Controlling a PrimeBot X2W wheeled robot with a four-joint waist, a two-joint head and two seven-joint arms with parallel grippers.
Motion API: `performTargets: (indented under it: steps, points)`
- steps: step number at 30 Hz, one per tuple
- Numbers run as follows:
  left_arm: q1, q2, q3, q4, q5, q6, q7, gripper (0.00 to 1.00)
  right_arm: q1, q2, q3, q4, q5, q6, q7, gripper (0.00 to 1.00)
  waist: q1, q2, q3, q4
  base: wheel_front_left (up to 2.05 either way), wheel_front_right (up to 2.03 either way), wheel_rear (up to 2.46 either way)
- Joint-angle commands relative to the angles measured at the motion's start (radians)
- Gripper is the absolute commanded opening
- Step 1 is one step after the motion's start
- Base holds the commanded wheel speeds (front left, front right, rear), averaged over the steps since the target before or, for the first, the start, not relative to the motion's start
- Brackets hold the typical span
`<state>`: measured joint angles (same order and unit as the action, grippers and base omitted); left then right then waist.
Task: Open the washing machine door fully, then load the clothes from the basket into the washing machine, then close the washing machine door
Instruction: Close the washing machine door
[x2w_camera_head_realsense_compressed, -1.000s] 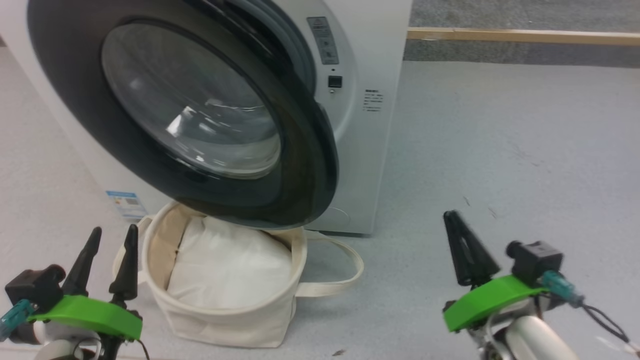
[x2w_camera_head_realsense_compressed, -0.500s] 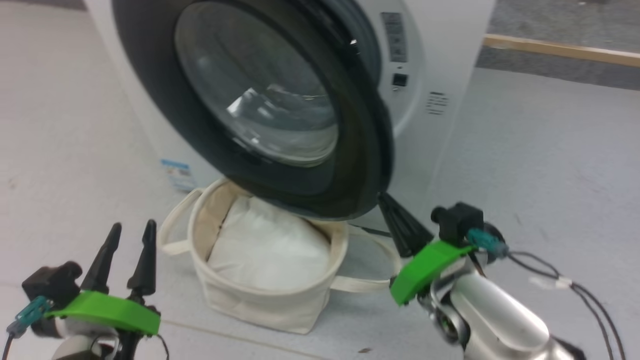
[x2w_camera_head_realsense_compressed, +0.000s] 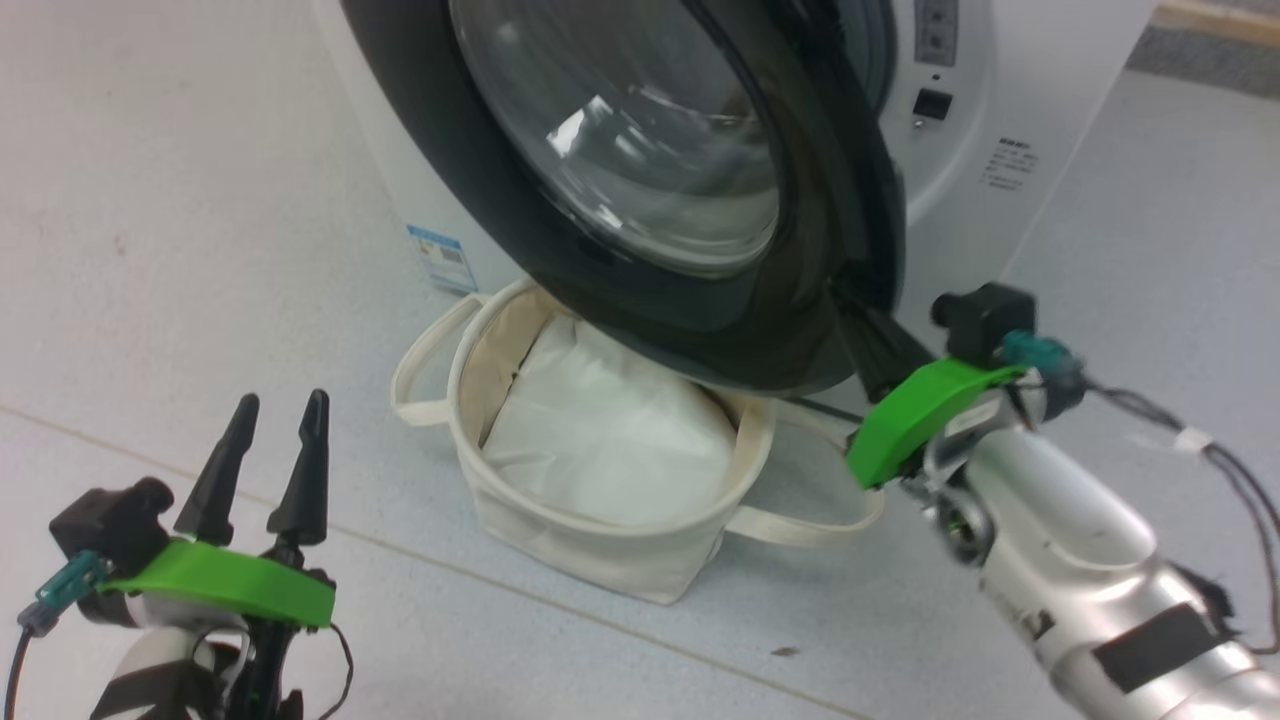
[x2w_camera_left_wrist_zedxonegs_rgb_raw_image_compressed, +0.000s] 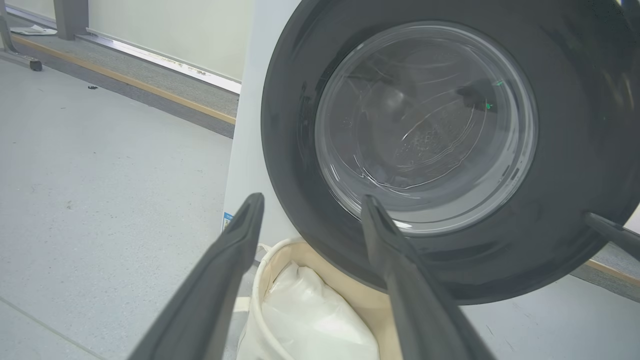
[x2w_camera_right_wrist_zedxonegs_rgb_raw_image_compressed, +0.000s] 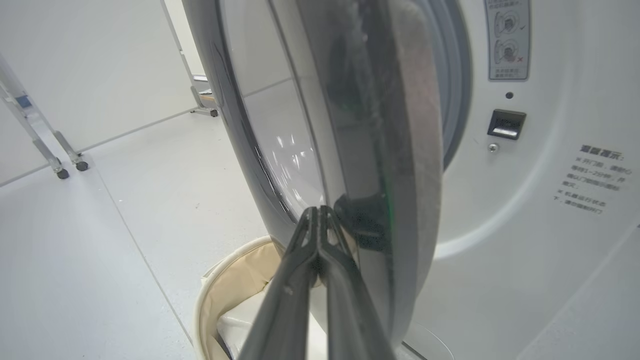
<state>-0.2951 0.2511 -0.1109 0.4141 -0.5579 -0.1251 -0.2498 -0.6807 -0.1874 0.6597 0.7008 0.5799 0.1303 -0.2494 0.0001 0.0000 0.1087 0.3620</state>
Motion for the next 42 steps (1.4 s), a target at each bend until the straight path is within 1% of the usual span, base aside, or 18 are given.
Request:
performTargets:
  steps: [1,3,10,17,22,26,27,28,29,36,38,39,42]
  points:
    - [-0.054,0.024,0.036,-0.034,-0.007,-0.006,-0.012,1.0,-0.04,-0.007,-0.025,-0.009,-0.014,0.0,-0.012,0.0,-0.0001,0.0,0.023,0.013,0.0,0.0,0.0]
    - [-0.06,0.027,0.039,-0.039,-0.009,-0.006,-0.012,1.0,-0.058,-0.014,-0.079,0.01,-0.04,0.0,-0.012,0.0,-0.0001,0.0,0.046,0.018,0.0,0.0,0.0]
    - [-0.081,0.026,0.038,-0.055,-0.012,-0.006,-0.012,1.0,-0.12,-0.045,-0.173,0.021,-0.097,0.0,-0.012,0.0,-0.0001,0.0,0.122,0.033,0.0,0.0,0.0]
    - [-0.105,0.017,0.035,-0.069,-0.017,-0.006,-0.012,1.0,-0.219,-0.077,-0.307,0.027,-0.163,0.0,-0.012,0.0,-0.0001,0.0,0.2,0.054,0.0,0.0,0.0]
    - [-0.121,0.012,0.037,-0.072,-0.017,-0.006,-0.012,1.0,-0.286,-0.074,-0.378,0.053,-0.205,0.0,-0.012,0.0,-0.0001,0.0,0.225,0.063,0.0,0.0,0.0]
    - [-0.122,0.009,0.039,-0.072,-0.013,-0.006,-0.012,1.0,-0.287,-0.052,-0.406,0.044,-0.227,0.0,-0.012,0.0,-0.0001,0.0,0.205,0.053,0.0,0.0,0.0]
    - [-0.12,0.009,0.041,-0.07,-0.014,-0.006,-0.012,1.0,-0.276,-0.045,-0.409,0.036,-0.231,0.0,-0.012,0.31,-0.0001,0.0,0.196,0.047,0.0,0.0,0.0]
    - [-0.118,0.009,0.041,-0.069,-0.013,-0.006,-0.012,1.0,-0.259,-0.037,-0.409,0.026,-0.234,0.0,-0.012,0.91,-0.0001,0.0,0.185,0.041,0.0,0.0,0.0]
    - [-0.116,0.01,0.042,-0.067,-0.014,-0.006,-0.012,1.0,-0.24,-0.027,-0.405,0.017,-0.233,0.0,-0.012,1.0,-0.0001,0.0,0.173,0.033,0.0,0.0,0.0]
    - [-0.096,0.029,0.046,-0.053,-0.014,-0.006,-0.012,1.0,-0.075,0.023,-0.361,-0.078,-0.189,0.0,-0.012,1.0,-0.0001,0.0,0.087,-0.053,0.0,0.0,0.0]
    - [-0.087,0.034,0.048,-0.05,-0.014,-0.006,-0.012,1.0,-0.022,0.027,-0.343,-0.118,-0.179,0.0,-0.012,1.0,-0.0001,0.0,0.061,-0.081,0.0,0.0,0.0]
    - [-0.087,0.034,0.048,-0.05,-0.014,-0.006,-0.012,1.0,-0.022,0.027,-0.343,-0.118,-0.179,0.0,-0.012,1.0,-0.0001,0.0,0.061,-0.081,0.0,0.0,0.0]
    - [-0.07,0.042,0.056,-0.046,-0.015,-0.006,-0.012,1.0,0.06,0.027,-0.332,-0.175,-0.169,0.0,-0.012,1.0,-0.0001,0.0,0.019,-0.126,0.0,0.0,0.0]
